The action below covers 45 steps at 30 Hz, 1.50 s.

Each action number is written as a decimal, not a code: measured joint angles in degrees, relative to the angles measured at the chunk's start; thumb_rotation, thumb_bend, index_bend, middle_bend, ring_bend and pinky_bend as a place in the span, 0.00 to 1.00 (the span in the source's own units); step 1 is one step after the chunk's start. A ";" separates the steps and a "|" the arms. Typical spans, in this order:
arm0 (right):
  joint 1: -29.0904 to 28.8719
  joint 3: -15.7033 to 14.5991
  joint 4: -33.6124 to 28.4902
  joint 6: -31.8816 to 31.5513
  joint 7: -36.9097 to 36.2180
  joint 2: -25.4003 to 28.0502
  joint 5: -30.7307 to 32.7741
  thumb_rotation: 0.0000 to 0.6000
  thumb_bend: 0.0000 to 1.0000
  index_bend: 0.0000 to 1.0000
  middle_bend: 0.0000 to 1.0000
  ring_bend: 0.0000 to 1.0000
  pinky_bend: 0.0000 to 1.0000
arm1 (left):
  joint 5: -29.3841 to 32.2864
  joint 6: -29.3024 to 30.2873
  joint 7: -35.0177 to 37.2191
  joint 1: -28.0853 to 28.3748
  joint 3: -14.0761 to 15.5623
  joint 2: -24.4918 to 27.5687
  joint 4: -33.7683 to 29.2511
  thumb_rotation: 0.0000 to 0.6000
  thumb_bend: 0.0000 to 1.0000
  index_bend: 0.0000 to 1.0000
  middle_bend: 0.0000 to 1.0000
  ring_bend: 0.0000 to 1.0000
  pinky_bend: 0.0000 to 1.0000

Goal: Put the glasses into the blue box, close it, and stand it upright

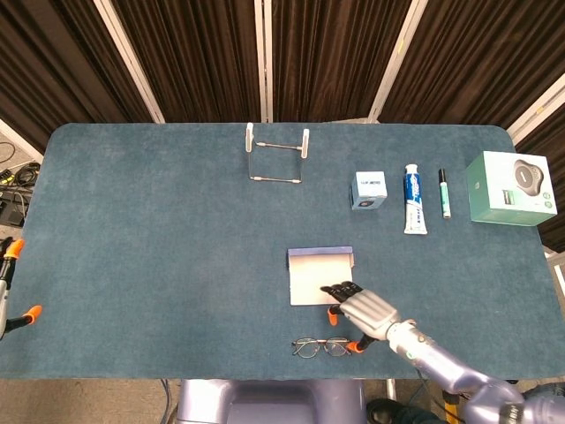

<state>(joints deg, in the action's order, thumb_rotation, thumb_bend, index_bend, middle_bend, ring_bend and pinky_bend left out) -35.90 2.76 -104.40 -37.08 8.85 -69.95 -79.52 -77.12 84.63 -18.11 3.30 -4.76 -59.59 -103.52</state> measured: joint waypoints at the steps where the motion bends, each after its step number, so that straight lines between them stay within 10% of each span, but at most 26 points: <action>1: -0.41 -0.13 0.16 0.17 1.97 -0.92 1.44 1.00 0.16 0.45 0.00 0.00 0.00 | 0.14 -0.24 -0.17 0.17 0.05 -0.08 0.09 1.00 0.00 0.00 0.00 0.00 0.00; 16: -4.21 -3.21 -1.48 -2.82 16.04 -6.53 13.84 1.00 0.19 0.46 0.00 0.00 0.00 | -0.08 -0.36 -1.40 0.62 0.78 -0.62 -0.15 1.00 0.00 0.00 0.00 0.00 0.00; 45: -7.31 -7.03 -1.97 -8.84 21.39 -10.63 23.87 1.00 0.29 0.57 0.00 0.00 0.00 | 0.08 -0.15 -1.33 0.93 1.12 -0.54 -0.10 1.00 0.00 0.00 0.00 0.00 0.00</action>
<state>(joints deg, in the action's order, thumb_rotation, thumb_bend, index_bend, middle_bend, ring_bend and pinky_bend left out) -43.21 -4.28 -106.37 -45.91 30.25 -80.58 -55.65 -77.05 84.49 -19.44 4.23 -3.63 -60.13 -103.62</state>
